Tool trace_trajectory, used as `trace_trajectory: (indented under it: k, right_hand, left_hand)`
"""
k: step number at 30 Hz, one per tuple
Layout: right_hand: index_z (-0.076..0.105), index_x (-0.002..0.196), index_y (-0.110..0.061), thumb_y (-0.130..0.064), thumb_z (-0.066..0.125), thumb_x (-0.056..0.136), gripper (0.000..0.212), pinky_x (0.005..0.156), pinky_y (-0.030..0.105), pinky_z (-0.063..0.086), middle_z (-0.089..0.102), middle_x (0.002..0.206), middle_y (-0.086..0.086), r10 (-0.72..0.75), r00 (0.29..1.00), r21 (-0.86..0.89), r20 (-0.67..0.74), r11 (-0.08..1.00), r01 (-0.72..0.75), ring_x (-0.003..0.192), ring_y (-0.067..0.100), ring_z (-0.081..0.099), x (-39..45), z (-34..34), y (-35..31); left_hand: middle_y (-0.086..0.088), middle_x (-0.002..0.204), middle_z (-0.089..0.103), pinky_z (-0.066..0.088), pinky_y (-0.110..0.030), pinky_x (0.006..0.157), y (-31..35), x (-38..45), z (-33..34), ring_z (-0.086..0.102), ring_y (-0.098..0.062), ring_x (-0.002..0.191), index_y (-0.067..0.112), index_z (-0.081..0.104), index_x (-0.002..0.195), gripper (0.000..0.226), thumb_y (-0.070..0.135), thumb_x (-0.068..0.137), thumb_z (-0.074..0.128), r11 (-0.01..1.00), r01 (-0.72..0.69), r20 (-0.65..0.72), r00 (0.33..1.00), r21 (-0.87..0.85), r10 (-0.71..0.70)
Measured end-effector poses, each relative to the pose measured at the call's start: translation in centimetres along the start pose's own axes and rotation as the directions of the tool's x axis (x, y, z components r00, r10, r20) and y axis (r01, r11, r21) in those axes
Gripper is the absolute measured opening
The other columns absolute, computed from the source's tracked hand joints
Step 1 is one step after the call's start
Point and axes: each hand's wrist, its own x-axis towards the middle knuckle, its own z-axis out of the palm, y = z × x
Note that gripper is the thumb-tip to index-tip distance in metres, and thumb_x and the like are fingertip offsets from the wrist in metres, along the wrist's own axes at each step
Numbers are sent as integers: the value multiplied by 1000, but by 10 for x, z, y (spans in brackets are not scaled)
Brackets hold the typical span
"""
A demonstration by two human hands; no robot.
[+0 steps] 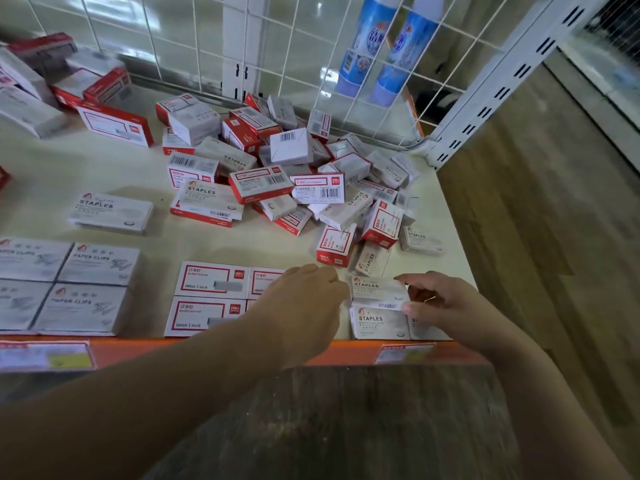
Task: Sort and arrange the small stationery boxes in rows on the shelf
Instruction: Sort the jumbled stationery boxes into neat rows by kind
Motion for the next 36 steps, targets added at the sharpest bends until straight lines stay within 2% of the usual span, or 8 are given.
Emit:
trace_trajectory:
  k: [5,11,14,16,19,24,31,36]
  right_hand:
    - [52,126,-27,-20,56,91,35,69,18,45,55,104,-12,-7,997,-42,-72,999,4,95,12,55,7,-1,4]
    - [51,126,-27,-10,58,89,42,69,14,45,54,104,-6,-13,1000,-68,-21,998,11,92,6,53,13,-4,6]
    - [60,94,-30,-9,59,87,22,72,14,45,56,110,-4,-18,1000,-99,6,995,19,91,4,53,16,-2,8]
    - [57,78,-19,-10,60,86,12,73,20,46,60,110,2,-22,1000,-117,-22,993,20,89,9,55,18,0,10]
    - [58,88,-10,-15,60,88,5,67,20,45,60,101,0,-2,999,-117,-52,993,-4,86,14,56,20,5,11]
    - [59,105,-9,-16,61,87,19,68,19,44,59,95,-3,12,998,-87,-55,996,-17,88,11,56,21,8,10]
    - [60,102,-10,-15,61,86,17,66,18,44,61,96,-1,29,999,-82,-34,996,-32,87,12,58,20,7,9]
    - [58,85,-15,-13,62,86,5,63,16,41,61,90,-3,31,999,-52,-32,998,-32,82,8,57,20,7,7]
  left_hand:
    - [6,134,46,32,-29,105,0,5,2,41,-11,121,25,41,136,39,25,96,42,1000,-12,-22,1000,-2,12]
    - [5,140,42,30,-29,107,0,11,3,39,-11,125,24,37,138,42,26,97,42,1000,-11,-27,1000,12,11]
    - [5,140,42,30,-29,107,1,13,4,39,-12,125,25,36,139,43,26,97,41,1000,-22,-17,1000,16,22]
    - [5,140,42,31,-28,106,2,13,5,40,-11,124,25,36,140,43,26,97,41,1000,-24,-16,1000,20,24]
    - [5,140,41,31,-26,104,4,13,6,39,-11,124,26,35,139,42,28,98,41,1000,-23,-22,999,20,24]
    - [6,141,40,30,-27,106,8,15,8,38,-12,126,26,37,138,43,33,96,45,1000,-7,-21,1000,-4,7]
    - [7,141,40,31,-25,105,10,17,9,39,-12,126,26,37,138,44,33,95,47,999,-8,15,1000,-37,9]
    - [8,144,37,31,-26,106,10,17,9,38,-12,128,26,36,139,45,32,96,47,998,-2,33,999,-59,4]
